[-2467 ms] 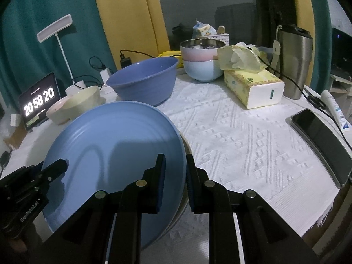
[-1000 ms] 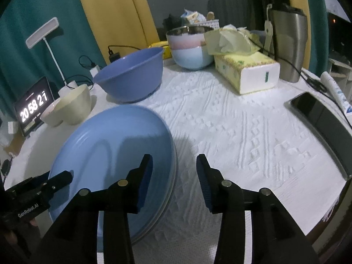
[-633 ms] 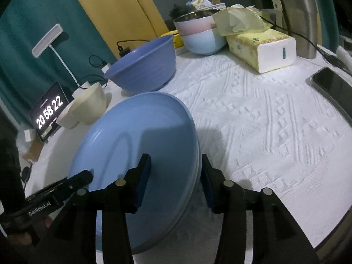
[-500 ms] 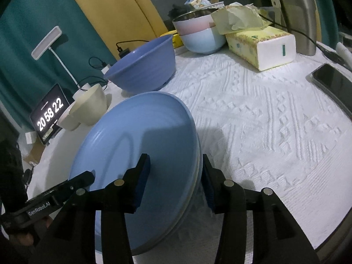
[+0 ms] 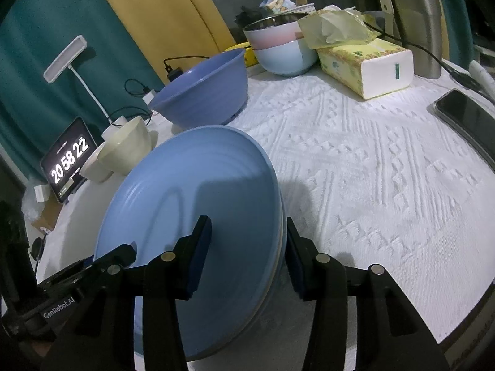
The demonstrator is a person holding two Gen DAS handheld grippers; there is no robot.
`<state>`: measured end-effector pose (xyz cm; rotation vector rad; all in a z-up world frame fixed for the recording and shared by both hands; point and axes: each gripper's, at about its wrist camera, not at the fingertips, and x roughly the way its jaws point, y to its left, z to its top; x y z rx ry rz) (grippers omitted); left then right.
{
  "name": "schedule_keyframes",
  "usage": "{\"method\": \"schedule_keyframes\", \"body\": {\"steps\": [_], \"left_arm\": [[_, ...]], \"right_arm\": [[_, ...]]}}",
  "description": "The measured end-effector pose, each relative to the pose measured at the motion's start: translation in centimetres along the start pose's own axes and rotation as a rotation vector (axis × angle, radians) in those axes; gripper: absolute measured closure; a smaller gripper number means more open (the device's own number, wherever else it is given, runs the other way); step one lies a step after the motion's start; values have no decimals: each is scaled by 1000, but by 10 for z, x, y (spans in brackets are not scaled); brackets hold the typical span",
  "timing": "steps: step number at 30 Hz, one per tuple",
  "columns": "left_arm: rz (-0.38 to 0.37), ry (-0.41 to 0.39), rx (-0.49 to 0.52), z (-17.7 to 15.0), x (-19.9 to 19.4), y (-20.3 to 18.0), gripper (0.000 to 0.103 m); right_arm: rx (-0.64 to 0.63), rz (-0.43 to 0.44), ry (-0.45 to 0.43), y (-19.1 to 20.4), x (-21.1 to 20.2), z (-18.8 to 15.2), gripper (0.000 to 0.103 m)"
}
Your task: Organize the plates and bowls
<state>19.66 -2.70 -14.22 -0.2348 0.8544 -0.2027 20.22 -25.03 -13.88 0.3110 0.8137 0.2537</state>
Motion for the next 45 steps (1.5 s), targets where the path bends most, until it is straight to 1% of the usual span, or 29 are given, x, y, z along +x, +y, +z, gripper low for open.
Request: {"method": "schedule_keyframes", "body": {"steps": [8, 23, 34, 45], "left_arm": [[4, -44, -15, 2, -22, 12, 55], [16, -82, -70, 1, -52, 47, 55], [41, -109, -110, 3, -75, 77, 55], [65, -128, -160, 7, -93, 119, 55]], "right_arm": [[-32, 7, -16, 23, -9, 4, 55], [-103, 18, -14, 69, -11, 6, 55], [-151, 39, 1, 111, -5, 11, 55], [-209, 60, 27, 157, 12, 14, 55]]}}
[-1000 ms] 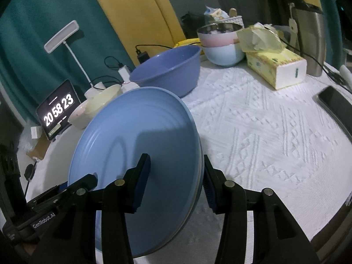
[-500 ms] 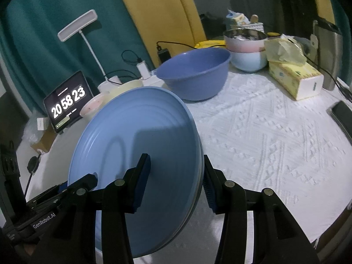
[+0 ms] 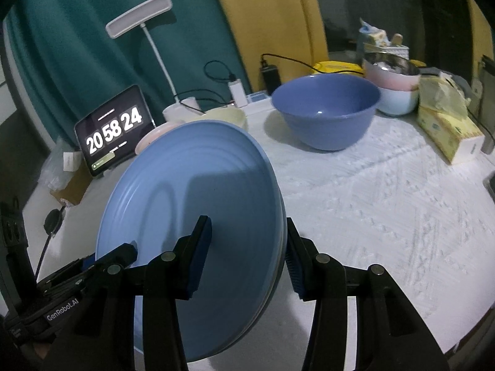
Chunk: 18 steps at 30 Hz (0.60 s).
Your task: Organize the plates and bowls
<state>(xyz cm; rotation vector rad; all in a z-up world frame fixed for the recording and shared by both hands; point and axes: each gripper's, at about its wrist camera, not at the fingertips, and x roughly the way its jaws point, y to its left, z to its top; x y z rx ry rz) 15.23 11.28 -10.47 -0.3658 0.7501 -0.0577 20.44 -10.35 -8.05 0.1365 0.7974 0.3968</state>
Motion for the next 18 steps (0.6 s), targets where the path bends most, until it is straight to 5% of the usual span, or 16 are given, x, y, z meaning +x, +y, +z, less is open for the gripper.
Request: {"method": "schedule_keyframes", "body": {"steps": [18], "left_arm": [[55, 24, -70, 9, 3, 68, 55]], "right_arm": [[-56, 30, 79, 56, 55, 7, 55]]}}
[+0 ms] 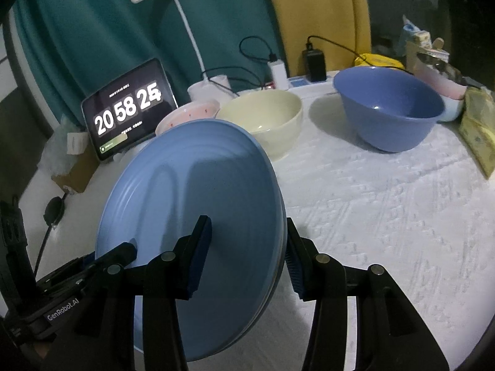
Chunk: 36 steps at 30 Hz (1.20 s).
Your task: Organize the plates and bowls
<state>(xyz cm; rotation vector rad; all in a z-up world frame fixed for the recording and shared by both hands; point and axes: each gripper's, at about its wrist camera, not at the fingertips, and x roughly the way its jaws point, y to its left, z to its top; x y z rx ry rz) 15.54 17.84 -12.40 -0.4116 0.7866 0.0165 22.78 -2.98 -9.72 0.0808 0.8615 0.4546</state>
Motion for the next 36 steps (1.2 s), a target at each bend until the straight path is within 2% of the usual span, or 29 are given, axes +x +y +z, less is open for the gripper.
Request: {"method": "schedule_keyframes", "body": {"steps": [11, 23, 36], "left_arm": [[45, 20, -31, 4, 6, 27, 55], [73, 58, -56, -1, 17, 38, 55], [141, 35, 14, -3, 18, 26, 55]], "right_arm": [[-15, 33, 48, 20, 31, 6, 55], [-26, 39, 105, 27, 53, 3, 55], [-12, 56, 140, 16, 64, -1, 53]]}}
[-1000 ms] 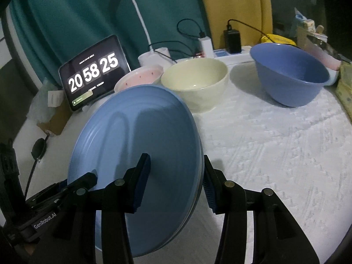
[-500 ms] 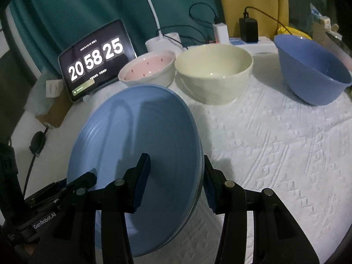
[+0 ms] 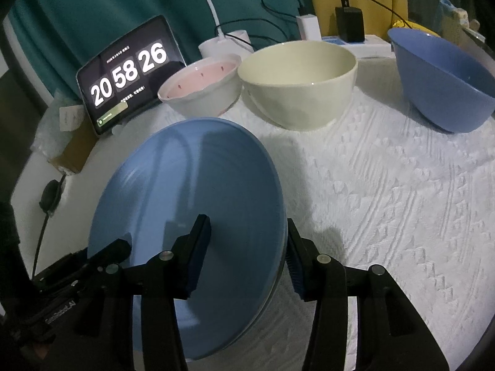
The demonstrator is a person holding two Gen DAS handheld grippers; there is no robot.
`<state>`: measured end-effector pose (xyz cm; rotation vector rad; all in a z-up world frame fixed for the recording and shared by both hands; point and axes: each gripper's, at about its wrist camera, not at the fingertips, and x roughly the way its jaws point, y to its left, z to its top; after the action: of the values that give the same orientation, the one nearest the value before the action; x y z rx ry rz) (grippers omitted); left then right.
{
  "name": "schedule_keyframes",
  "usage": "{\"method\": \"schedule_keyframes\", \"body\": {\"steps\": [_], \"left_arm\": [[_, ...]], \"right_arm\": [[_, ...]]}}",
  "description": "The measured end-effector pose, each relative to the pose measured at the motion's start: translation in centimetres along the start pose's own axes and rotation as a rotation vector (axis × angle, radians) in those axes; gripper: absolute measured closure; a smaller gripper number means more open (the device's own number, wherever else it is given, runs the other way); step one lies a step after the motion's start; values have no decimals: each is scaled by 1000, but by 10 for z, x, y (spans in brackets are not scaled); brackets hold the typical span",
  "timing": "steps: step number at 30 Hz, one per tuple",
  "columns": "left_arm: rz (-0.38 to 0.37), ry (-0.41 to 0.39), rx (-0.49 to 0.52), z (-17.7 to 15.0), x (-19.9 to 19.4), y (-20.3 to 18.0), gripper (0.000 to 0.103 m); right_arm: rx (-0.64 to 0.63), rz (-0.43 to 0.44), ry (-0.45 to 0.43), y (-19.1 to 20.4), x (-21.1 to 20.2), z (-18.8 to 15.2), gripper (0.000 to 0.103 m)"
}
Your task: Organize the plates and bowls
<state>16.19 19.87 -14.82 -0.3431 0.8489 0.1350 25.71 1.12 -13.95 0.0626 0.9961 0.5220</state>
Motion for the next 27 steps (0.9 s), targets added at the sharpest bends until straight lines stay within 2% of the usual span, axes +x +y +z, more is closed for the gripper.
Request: {"method": "schedule_keyframes", "body": {"steps": [4, 14, 22, 27], "left_arm": [[11, -6, 6, 0, 0, 0, 54], [93, -18, 33, -1, -2, -10, 53], [174, -101, 3, -3, -24, -14, 51], [210, -169, 18, 0, -40, -29, 47]], "right_arm": [[-22, -5, -9, 1, 0, -1, 52], [-96, -41, -21, 3, -7, -3, 51], [-78, -34, -52, -19, -30, -6, 51], [-79, -15, -69, -33, -46, -9, 51]]}}
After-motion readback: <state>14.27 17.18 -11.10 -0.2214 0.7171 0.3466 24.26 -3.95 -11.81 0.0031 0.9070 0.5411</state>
